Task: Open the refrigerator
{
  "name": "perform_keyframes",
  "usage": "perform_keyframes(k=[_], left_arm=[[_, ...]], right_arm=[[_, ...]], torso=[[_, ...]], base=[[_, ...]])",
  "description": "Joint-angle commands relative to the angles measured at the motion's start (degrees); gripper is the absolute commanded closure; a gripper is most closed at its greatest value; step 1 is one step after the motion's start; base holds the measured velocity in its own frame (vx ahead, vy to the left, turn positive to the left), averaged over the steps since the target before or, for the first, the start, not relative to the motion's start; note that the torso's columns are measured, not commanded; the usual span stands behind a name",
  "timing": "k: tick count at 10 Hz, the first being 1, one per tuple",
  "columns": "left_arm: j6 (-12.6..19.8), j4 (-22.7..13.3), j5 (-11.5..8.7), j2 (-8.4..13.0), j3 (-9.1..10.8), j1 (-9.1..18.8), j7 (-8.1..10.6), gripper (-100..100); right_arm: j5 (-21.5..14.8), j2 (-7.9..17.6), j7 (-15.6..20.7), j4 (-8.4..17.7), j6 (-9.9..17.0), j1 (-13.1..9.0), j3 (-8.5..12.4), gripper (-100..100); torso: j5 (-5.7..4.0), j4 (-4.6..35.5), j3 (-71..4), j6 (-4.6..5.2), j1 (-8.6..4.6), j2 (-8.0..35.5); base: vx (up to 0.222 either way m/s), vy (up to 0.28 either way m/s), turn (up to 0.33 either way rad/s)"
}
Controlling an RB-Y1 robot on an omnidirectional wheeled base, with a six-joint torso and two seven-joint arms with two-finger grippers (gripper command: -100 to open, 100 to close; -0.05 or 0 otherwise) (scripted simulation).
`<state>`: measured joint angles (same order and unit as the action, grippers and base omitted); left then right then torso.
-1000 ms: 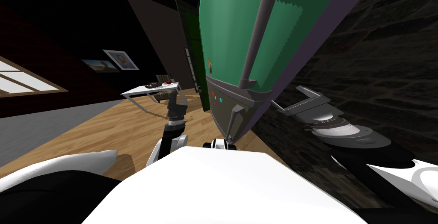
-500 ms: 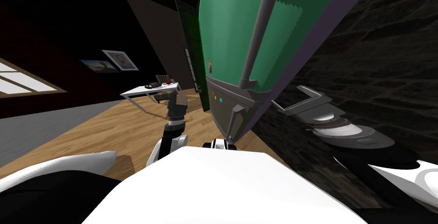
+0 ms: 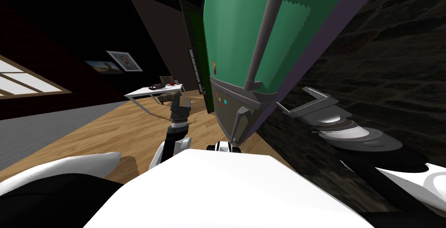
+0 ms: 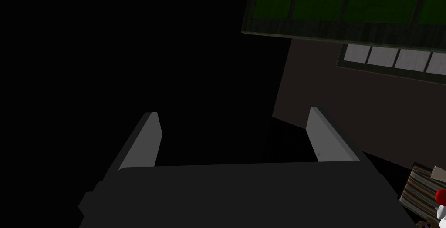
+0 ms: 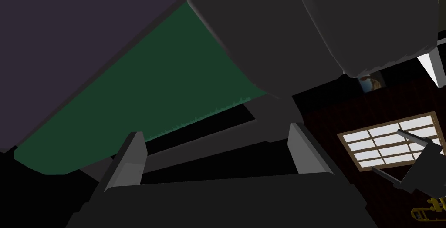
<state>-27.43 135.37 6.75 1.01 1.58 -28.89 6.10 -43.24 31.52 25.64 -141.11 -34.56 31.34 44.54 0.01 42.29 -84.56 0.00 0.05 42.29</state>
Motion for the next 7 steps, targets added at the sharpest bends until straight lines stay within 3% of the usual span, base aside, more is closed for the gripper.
perform_keyframes(k=[1,4,7], left_arm=[[0.00,0.00,0.00,0.00,0.00,0.00,0.00,0],[0.00,0.00,0.00,0.00,0.00,0.00,0.00,0],[0.00,0.00,0.00,-0.01,-0.01,0.00,0.00,0]], right_arm=[[0.00,0.00,0.00,0.00,0.00,0.00,0.00,-100],[-1.42,-0.09,2.83,1.17,0.25,-0.60,1.44,-100],[-3.54,0.48,5.83,-0.81,-0.23,-0.49,3.59,-100]], torso=[[0.02,-0.01,-0.03,0.01,0.03,-0.05],[0.00,0.00,0.00,0.00,0.00,-0.01],[0.01,0.00,-0.01,-0.02,0.00,0.00]], base=[[0.009,0.014,-0.039],[0.005,0.032,-0.016],[0.019,0.085,0.037]])
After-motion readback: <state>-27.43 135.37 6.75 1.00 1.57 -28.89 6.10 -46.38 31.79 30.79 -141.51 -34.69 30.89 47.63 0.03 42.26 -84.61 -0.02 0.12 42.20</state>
